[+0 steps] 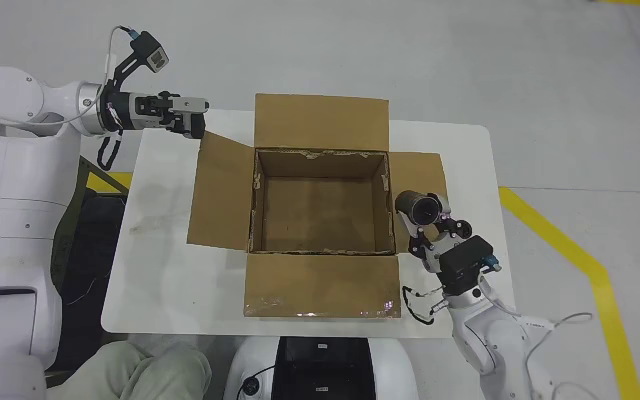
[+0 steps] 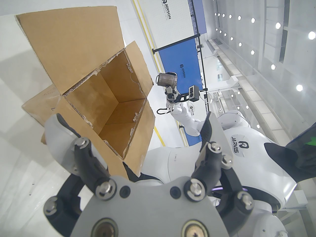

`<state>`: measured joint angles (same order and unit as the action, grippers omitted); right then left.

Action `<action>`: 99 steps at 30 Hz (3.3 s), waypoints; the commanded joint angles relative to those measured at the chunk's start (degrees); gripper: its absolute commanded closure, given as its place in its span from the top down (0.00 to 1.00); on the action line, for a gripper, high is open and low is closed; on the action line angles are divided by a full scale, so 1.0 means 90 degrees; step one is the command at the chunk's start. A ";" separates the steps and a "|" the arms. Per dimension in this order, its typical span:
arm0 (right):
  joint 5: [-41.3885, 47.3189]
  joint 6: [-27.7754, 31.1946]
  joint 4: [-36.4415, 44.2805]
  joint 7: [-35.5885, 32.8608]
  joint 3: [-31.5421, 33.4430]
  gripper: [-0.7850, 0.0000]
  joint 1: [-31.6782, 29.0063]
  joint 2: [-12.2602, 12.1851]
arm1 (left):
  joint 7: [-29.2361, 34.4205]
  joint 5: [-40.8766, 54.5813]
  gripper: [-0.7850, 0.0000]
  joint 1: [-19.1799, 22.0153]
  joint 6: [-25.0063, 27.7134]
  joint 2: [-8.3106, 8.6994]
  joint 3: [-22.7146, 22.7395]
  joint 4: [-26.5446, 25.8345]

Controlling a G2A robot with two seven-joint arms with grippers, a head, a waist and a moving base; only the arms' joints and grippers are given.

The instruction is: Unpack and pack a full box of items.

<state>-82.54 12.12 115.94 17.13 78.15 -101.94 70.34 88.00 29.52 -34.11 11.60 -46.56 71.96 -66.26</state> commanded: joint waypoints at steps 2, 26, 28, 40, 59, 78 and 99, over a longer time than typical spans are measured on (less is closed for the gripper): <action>0.0002 0.0186 -0.0042 -0.0287 -0.0047 0.00 0.0245 -0.0003 | 0.0000 0.0000 1.00 0.0000 0.0000 0.0000 0.0000 0.0000; 0.1088 0.1211 -0.2555 -0.1813 -0.2206 0.00 0.3931 0.0431 | 0.0000 0.0000 1.00 0.0000 0.0000 0.0000 0.0000 0.0000; 0.1201 0.1209 -0.2794 -0.1807 -0.2418 0.00 0.4124 0.0496 | 0.0000 0.0000 1.00 0.0000 0.0000 0.0000 0.0000 0.0000; 0.1728 0.1344 -0.4051 -0.2058 -0.3284 0.00 0.5087 0.0847 | 0.0000 0.0000 1.00 0.0000 0.0000 0.0000 0.0000 0.0000; 0.2275 0.1837 -0.5560 -0.3122 -0.4078 0.00 0.6107 0.1296 | 0.0000 0.0000 1.00 0.0000 0.0000 0.0000 0.0000 0.0000; 0.2370 0.2039 -0.6697 -0.3886 -0.4622 0.00 0.6770 0.1722 | 0.0000 0.0000 1.00 0.0000 0.0000 0.0000 0.0000 0.0000; 0.2464 0.2171 -0.6931 -0.4438 -0.4666 0.49 0.7046 0.1947 | 0.0000 0.0000 1.00 0.0000 0.0000 0.0000 0.0000 0.0000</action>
<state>-60.41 31.69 53.18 -22.72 35.92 -38.44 87.91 88.00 29.52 -34.11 11.60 -46.56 71.96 -66.26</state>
